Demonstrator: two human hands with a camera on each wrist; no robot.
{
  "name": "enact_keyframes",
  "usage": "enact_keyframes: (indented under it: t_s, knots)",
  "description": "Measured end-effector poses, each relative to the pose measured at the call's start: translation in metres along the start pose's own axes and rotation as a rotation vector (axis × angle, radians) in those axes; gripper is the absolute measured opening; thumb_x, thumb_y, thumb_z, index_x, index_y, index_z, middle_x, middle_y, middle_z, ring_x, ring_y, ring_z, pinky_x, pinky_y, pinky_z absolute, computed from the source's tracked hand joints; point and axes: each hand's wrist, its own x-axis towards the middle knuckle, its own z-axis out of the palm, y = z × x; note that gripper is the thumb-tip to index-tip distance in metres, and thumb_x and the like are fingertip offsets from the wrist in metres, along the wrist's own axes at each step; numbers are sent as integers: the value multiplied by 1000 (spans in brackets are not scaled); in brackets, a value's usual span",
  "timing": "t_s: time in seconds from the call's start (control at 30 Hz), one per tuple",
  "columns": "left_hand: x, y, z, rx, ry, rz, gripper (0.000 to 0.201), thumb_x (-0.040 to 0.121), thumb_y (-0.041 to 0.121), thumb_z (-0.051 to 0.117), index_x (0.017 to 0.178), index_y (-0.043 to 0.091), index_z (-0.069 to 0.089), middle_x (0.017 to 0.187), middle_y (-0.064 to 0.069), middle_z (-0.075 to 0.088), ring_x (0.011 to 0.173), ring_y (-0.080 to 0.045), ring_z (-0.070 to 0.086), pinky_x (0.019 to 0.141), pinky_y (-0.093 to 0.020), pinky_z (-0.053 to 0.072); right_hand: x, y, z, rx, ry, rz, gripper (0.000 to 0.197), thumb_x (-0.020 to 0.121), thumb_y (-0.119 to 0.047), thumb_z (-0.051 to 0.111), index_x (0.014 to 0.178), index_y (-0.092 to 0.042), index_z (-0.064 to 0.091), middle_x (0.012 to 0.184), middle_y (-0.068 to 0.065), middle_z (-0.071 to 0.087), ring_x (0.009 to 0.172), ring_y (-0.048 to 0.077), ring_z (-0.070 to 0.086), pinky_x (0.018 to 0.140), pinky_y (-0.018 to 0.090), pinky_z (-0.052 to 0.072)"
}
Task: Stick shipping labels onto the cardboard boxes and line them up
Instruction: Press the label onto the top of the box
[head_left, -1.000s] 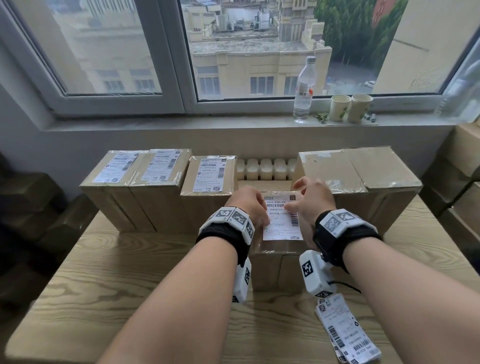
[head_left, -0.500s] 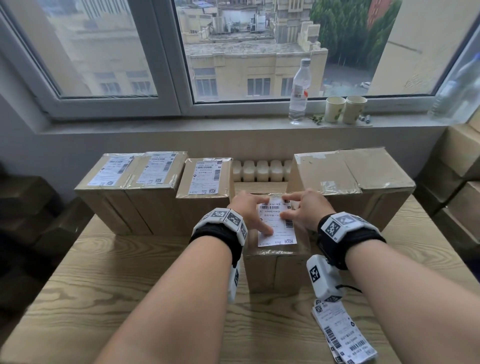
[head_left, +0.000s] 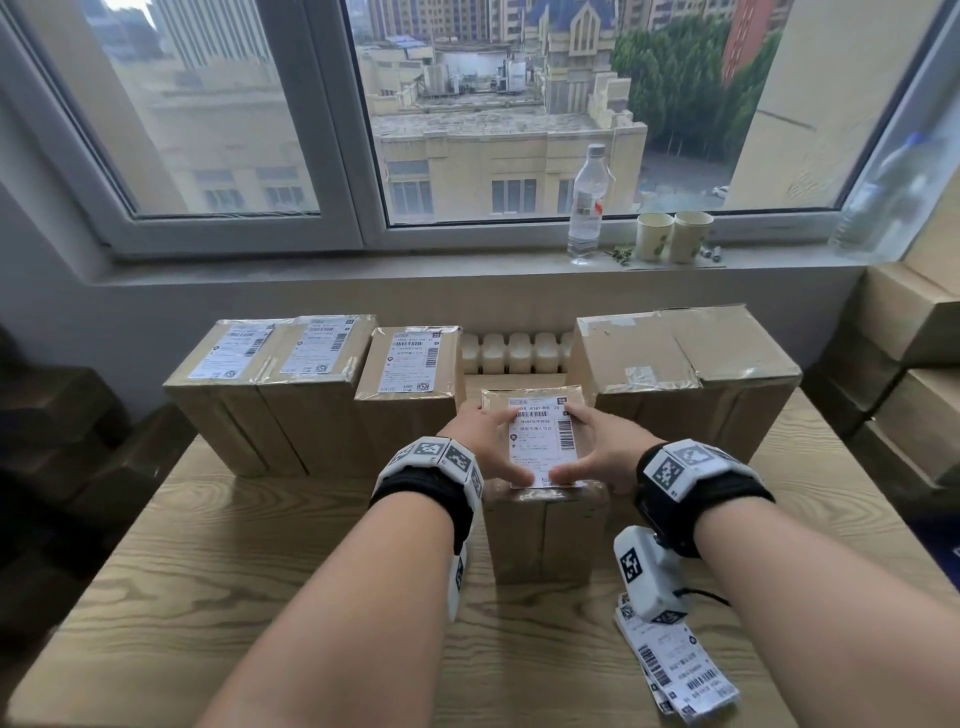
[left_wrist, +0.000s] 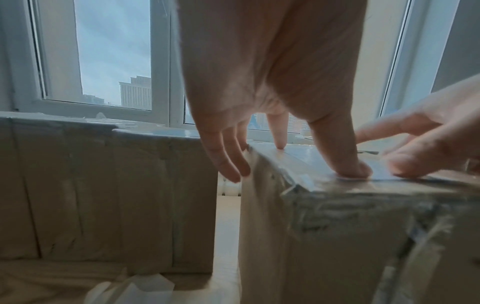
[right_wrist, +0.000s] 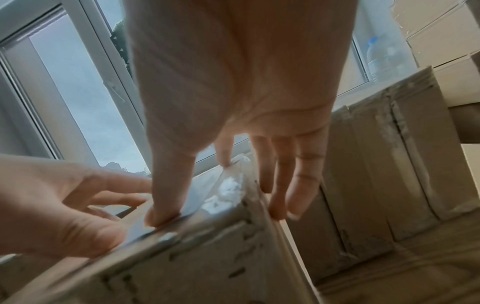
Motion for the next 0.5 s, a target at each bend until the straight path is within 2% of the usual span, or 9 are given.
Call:
enact_keyframes:
  t_s: [0.1,0.17,0.23,0.3,0.37,0.4,0.43,0.5]
  knots:
    - [-12,-1,-1,-83,-67,26,102,75,33,80,154,26,15,155,0,31,140,-20,34,113,-31,27,-10,1,-1,55,-38,13,101,75,-37,79,153,-30,17,149,-2,42,125,20,51,99,31,43]
    - [-17,-5,-2,-150,-80,27,98,78,24,79,153,27,16,152,3,36,137,-17,37,106,-26,30,-14,-1,-4,114,-43,20,94,77,-27,79,151,-31,21,142,-1,49,109,19,58,89,31,49]
    - [-18,-6,-3,-203,-99,15,98,78,18,78,153,30,16,150,4,39,133,-18,42,96,-25,37,-15,0,-5,146,-53,23,90,77,-21,79,150,-31,26,137,-1,53,97,15,57,87,31,50]
    - [-18,-5,-2,-252,-101,7,97,77,15,79,152,30,19,145,3,43,130,-19,45,92,-25,40,-14,-1,-3,120,-73,11,100,72,-26,83,151,-30,22,139,-4,51,105,14,56,91,30,47]
    - [-18,-5,2,-271,-72,17,98,73,19,83,150,30,23,141,6,48,130,-17,47,103,-28,39,-12,2,1,95,-91,0,116,64,-36,87,152,-31,12,143,-7,48,119,14,54,101,29,43]
    - [-17,-5,5,-275,-58,14,99,72,21,84,150,31,23,140,7,49,129,-17,48,106,-31,39,-11,5,3,109,-87,3,117,63,-37,87,152,-34,10,142,-7,49,119,15,54,101,31,44]
    - [-17,-6,7,-284,-52,11,100,72,22,83,151,32,22,140,7,49,127,-17,50,104,-33,42,-10,7,3,146,-83,13,113,66,-34,86,152,-37,11,136,-6,53,114,17,58,96,32,48]
    - [-17,-6,7,-353,-83,-27,97,77,15,79,151,35,19,135,1,51,114,-21,58,87,-33,55,-12,9,2,231,-91,43,102,75,-23,81,150,-41,15,113,-6,60,96,19,65,78,36,58]
